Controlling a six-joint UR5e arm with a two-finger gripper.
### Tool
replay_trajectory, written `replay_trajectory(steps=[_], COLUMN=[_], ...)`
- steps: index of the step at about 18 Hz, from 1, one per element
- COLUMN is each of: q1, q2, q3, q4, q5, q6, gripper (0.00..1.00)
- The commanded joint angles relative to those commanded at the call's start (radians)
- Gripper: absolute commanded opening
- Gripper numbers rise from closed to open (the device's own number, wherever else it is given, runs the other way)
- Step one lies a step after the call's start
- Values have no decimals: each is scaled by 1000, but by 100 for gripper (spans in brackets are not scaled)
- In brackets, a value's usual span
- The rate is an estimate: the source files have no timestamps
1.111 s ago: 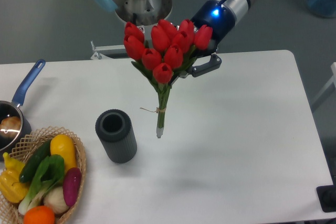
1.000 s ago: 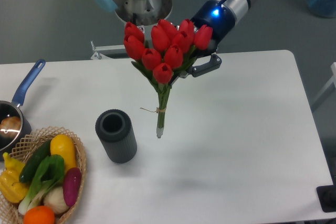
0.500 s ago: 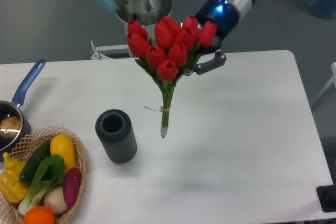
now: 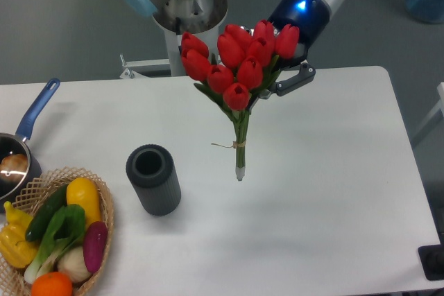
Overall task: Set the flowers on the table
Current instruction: 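Carry the red tulip bouquet with the gripper, moving it away from the vase, then tilt the held bouquet sideways and lower it onto the table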
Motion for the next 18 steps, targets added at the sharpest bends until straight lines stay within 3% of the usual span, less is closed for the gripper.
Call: replay_trajectory(steps=[4,6,8,11,18], q1=[-3,-6,-15,-84,-178], q2=[17,21,28,15,-17], q3=[6,11,14,20,6], q4=[-2,0,0,-2,-12], q5=[152,204,323,398,716], q6=[0,8,18,61,167], gripper=[33,39,37,36,37])
